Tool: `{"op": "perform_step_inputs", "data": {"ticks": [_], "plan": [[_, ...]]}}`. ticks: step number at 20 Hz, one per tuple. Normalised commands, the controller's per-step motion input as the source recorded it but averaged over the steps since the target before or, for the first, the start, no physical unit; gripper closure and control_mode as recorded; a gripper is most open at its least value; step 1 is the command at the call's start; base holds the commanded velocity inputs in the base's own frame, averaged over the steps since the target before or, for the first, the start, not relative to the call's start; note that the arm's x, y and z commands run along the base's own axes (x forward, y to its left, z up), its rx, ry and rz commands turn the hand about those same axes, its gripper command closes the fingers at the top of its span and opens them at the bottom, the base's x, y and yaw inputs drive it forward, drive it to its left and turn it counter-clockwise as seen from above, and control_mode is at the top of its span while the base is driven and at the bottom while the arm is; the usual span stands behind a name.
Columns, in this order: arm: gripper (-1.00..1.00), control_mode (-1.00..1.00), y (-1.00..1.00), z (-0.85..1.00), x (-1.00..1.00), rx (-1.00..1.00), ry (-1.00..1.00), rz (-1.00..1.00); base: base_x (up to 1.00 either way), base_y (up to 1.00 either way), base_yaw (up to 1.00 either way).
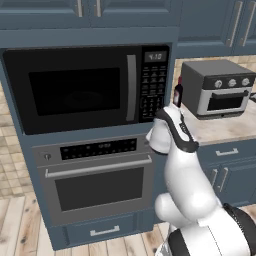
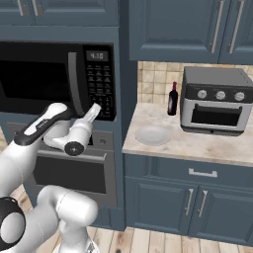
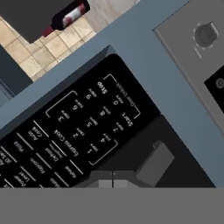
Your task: Pick the eggplant from the counter and place it in the microwave. Then turn on the microwave.
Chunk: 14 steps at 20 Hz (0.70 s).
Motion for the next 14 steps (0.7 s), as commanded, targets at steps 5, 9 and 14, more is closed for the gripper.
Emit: {"op": "perform_step_inputs", "data": {"ticks": [5,9,14], "plan": [[1.0,-1.0,0.05,-0.03,0.21,0.01,0.05,0.0,0.0,0.0,0.0],[1.0,-1.0,0.05,-0.04,0.22,0.01,0.05,0.0,0.0,0.0,0.0],[1.0,-1.0,0.04,-0.04,0.24,0.01,0.05,0.0,0.0,0.0,0.0]]}}
